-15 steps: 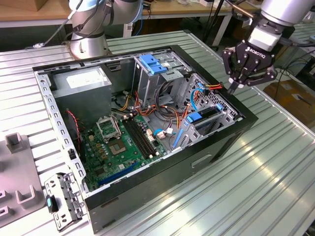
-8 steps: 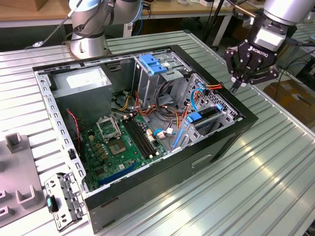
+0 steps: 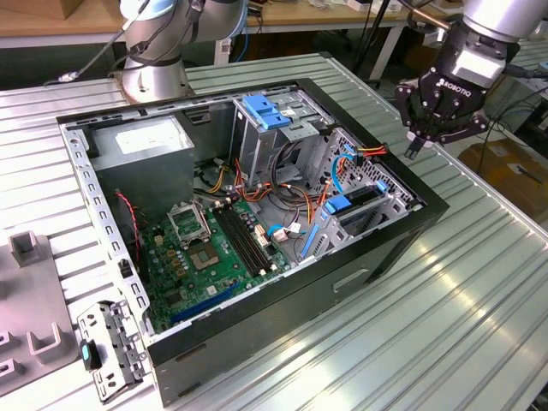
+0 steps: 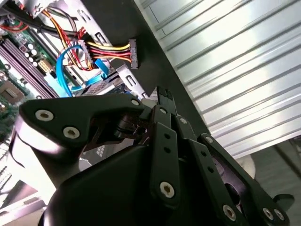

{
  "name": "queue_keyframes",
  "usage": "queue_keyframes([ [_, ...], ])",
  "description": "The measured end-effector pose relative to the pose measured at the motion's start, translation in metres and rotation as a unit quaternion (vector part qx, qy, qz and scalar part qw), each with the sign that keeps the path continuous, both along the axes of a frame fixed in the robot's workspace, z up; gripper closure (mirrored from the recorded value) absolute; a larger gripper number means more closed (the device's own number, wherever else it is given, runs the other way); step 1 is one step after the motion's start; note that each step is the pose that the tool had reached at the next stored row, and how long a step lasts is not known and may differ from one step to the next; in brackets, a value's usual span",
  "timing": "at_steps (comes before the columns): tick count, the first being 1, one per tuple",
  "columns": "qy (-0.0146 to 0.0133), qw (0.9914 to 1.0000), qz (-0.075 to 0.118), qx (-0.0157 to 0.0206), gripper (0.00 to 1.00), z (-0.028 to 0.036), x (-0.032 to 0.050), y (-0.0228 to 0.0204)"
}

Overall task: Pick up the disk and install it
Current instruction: 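Insert the first disk wire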

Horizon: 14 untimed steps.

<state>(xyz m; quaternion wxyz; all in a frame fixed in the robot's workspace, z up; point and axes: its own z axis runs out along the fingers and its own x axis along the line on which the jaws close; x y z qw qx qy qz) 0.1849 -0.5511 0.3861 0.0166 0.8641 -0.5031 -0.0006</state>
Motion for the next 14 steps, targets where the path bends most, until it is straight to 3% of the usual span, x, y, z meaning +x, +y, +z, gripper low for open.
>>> queue_keyframes([
  [2,0.0000,0.99989,0.015,-0.0001,0.89,0.0001,-0.0007,0.0005],
  [9,0.0000,0.99986,0.017,0.0000,0.89,-0.0005,-0.0209,0.0067],
  [12,0.0000,0.99984,0.018,0.0000,0.89,-0.0010,-0.0210,0.0088],
  [14,0.0000,0.99952,0.031,0.0001,0.89,-0.0021,-0.0210,0.0093],
])
